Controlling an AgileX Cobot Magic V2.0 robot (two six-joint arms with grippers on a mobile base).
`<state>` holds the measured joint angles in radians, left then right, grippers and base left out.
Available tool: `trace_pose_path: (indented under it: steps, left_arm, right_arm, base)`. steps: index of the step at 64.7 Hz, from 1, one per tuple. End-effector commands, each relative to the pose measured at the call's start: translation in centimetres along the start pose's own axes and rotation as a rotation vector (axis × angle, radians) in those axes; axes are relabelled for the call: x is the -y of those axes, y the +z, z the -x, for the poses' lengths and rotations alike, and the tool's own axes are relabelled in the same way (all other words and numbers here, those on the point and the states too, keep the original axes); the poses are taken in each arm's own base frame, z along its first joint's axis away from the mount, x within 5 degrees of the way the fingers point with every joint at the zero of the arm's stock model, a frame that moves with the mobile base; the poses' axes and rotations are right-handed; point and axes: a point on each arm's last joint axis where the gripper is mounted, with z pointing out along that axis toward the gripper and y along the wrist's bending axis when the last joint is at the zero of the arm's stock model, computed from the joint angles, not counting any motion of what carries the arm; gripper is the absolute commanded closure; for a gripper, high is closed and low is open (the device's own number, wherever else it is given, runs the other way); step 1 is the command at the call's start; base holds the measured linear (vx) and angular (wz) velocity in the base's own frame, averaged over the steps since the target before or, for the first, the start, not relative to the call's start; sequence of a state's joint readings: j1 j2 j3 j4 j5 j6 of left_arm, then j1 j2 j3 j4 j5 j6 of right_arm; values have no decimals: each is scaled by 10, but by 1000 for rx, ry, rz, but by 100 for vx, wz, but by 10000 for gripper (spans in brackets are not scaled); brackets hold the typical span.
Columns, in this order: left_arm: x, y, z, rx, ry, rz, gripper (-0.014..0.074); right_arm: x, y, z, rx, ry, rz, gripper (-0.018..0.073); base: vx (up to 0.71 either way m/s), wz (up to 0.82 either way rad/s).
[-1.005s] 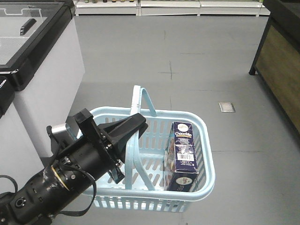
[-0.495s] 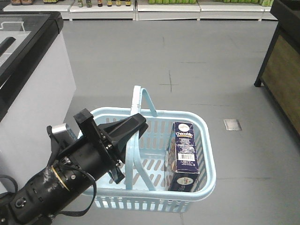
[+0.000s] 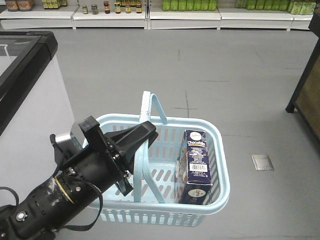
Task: Left arm holds basket, right arm returns cookies
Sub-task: 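Hold the basket with the left gripper while driving toward the drink shelves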
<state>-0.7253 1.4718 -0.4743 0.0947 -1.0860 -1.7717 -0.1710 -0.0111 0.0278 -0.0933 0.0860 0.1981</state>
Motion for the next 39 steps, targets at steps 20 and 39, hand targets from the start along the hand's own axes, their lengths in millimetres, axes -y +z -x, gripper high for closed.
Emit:
trace_pose_path:
  steps: [20,39]
  left_arm:
    - [43,-3,-8,-64,2,-349,599]
    - [43,-3,-8,-63,1,-350,599]
  right_arm:
    - [0,1,0,42,-17,6,565]
    - [0,1,0,42,-17,6,565]
  base:
    - [53,0]
    - [55,-1]
